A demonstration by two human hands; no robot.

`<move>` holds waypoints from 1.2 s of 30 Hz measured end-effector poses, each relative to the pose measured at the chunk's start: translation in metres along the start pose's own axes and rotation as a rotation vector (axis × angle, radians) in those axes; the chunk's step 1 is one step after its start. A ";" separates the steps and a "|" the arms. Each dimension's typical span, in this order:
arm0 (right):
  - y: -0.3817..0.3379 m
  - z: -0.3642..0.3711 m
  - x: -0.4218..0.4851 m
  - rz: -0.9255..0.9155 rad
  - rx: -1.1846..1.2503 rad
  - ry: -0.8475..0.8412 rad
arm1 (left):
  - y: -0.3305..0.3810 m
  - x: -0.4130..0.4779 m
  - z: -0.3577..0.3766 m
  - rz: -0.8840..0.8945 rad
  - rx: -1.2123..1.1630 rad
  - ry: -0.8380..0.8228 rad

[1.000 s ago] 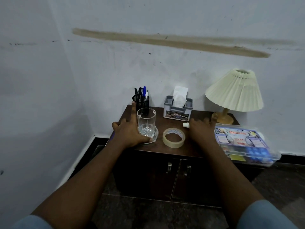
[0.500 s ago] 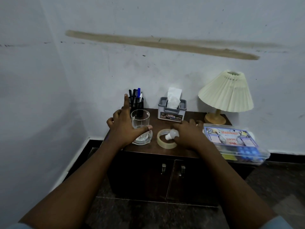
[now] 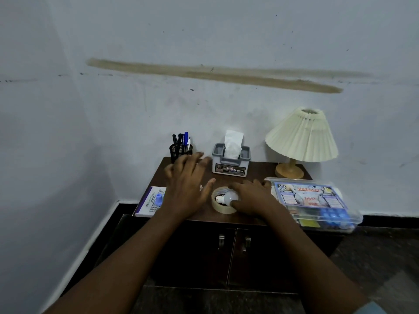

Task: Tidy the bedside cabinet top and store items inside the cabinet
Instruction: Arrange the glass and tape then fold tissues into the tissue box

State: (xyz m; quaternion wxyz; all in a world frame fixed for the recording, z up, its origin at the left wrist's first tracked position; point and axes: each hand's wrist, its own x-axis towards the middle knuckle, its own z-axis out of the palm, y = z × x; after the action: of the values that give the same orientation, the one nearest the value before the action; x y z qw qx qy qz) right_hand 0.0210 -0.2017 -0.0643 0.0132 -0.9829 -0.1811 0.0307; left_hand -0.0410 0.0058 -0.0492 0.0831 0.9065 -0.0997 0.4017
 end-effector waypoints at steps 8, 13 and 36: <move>0.025 -0.035 0.043 0.130 0.213 0.454 | 0.043 0.009 0.019 0.231 -0.082 -0.029; 0.021 -0.042 0.091 0.173 0.428 0.343 | 0.059 0.036 0.030 0.136 -0.183 -0.197; 0.043 -0.043 0.090 0.071 0.392 0.324 | 0.012 0.184 0.094 -0.565 -0.570 -0.583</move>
State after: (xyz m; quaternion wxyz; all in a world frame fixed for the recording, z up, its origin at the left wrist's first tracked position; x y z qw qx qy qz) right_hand 0.1227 -0.2105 -0.0277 0.2314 -0.9594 -0.1327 -0.0921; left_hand 0.1440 -0.0479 0.0266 0.4018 0.9141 0.0249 0.0498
